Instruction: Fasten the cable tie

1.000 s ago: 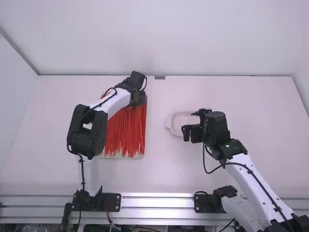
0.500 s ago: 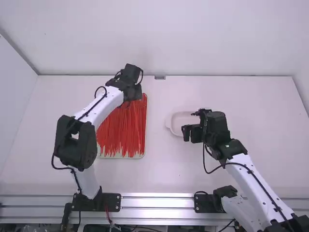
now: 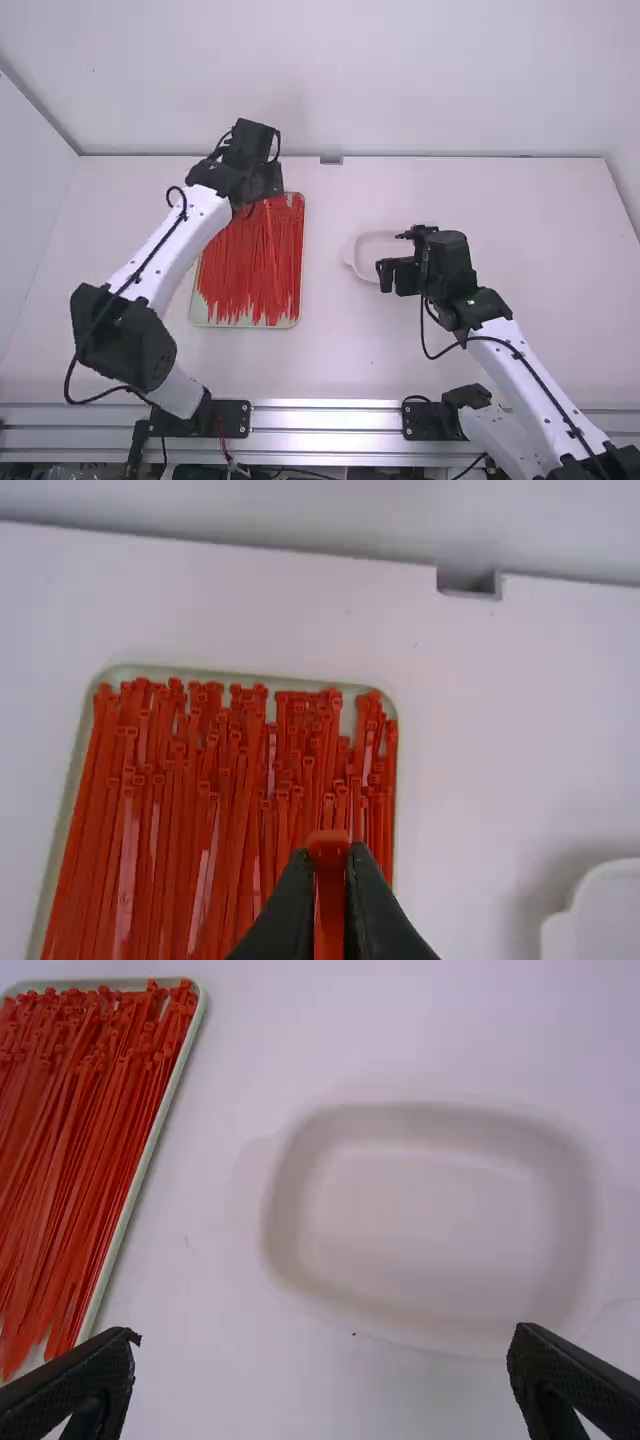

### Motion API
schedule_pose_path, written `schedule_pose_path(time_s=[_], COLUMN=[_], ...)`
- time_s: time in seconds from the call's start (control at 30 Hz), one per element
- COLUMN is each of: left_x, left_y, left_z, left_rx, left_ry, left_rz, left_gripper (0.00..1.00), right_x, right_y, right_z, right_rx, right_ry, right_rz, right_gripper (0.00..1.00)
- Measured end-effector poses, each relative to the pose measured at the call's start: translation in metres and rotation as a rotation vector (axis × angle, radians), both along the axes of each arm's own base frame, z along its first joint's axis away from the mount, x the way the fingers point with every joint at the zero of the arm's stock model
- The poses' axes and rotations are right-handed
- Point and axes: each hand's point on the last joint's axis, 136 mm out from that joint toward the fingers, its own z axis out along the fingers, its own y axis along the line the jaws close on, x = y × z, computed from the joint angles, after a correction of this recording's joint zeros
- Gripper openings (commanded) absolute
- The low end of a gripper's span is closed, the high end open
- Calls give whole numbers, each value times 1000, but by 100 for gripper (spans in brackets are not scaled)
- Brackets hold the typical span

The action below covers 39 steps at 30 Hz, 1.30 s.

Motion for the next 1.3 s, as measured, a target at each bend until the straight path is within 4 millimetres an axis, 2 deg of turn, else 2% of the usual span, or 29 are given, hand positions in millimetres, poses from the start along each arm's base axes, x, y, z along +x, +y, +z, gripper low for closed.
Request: schedule_pose_path(time_s=[0.03,0.13,0.17,0.27,0.43,0.6,0.77,0.87,1.03,1.17,1.3], left_x=[-4,-10,-17,-32,-61,-83,-102,-105,-106,-104,-99], left_y=[1,3,4,8,17,23,16,9,-10,-19,-38], left_z=[14,31,42,56,70,73,69,64,57,67,82], left_rx=[-4,-9,-16,-26,-47,-69,-140,-178,-263,-324,-401], left_ry=[-32,-72,-99,-149,-248,-341,-456,-491,-547,-596,-648], left_rz=[-5,-12,-15,-20,-25,-29,-85,-125,-208,-242,-323], left_gripper=[2,2,2,2,2,2,2,2,2,2,2], right_x=[0,0,0,0,0,3,7,9,15,20,22], right_y=[0,0,0,0,0,3,21,31,51,62,69], right_z=[0,0,0,0,0,4,19,29,60,84,105], right_rx=[0,0,0,0,0,21,103,145,241,313,374], right_ry=[1,0,0,0,-2,-14,-64,-101,-212,-294,-358], right_rz=[-1,-1,-1,-1,-1,0,76,118,211,255,281], right_gripper=[100,100,100,100,100,100,99,100,100,99,100])
